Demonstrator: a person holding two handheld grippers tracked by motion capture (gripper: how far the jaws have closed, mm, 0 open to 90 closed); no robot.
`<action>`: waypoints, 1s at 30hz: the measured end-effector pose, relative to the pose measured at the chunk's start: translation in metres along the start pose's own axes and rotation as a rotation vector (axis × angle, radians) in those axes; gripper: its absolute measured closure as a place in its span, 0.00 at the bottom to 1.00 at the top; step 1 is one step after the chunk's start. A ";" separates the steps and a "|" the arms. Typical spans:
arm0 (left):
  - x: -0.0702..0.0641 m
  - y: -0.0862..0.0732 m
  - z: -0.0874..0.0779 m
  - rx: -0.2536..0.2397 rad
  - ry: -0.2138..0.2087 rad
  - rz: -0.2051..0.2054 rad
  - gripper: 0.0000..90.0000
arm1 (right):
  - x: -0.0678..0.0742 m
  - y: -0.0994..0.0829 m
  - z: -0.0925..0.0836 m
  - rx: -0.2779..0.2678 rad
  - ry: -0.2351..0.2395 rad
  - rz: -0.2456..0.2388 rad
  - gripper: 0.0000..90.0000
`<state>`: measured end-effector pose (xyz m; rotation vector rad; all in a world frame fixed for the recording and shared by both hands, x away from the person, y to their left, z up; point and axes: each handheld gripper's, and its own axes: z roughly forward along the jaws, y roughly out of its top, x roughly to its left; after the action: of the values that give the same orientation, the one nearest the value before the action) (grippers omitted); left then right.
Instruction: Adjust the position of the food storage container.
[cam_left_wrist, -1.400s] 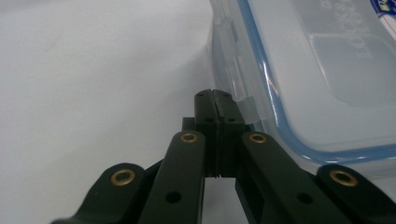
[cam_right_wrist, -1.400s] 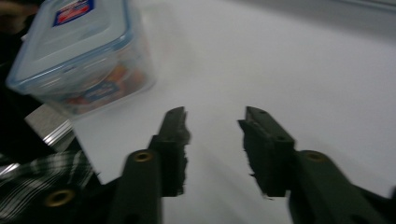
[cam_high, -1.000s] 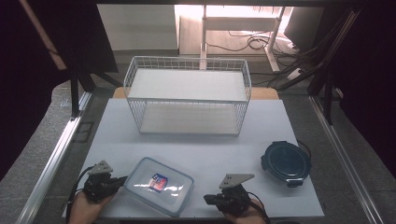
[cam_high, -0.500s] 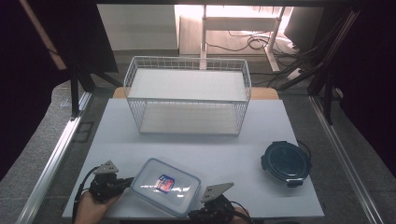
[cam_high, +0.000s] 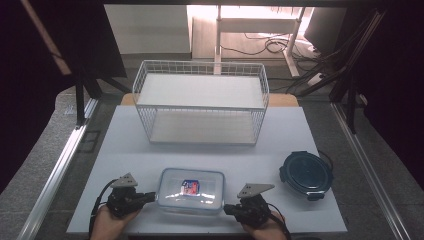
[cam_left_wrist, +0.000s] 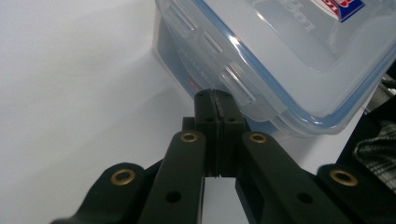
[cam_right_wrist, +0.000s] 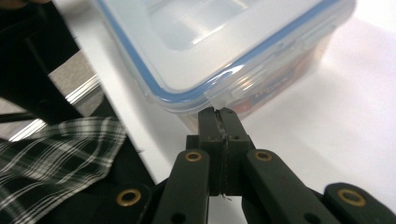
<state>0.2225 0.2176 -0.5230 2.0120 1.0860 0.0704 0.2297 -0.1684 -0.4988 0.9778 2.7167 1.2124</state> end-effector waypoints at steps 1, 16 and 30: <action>-0.001 0.001 0.002 -0.004 -0.003 -0.009 1.00 | -0.003 0.000 -0.001 -0.003 -0.007 0.004 0.98; -0.014 0.021 0.032 -0.037 0.001 -0.009 1.00 | -0.032 -0.005 -0.018 -0.016 -0.098 0.050 0.99; -0.008 0.008 0.015 -0.039 0.074 0.041 0.46 | -0.041 -0.009 -0.037 -0.066 -0.141 0.013 0.70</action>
<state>0.2290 0.1995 -0.5250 2.0106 1.0821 0.1875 0.2486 -0.2200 -0.4884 1.0327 2.5510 1.1788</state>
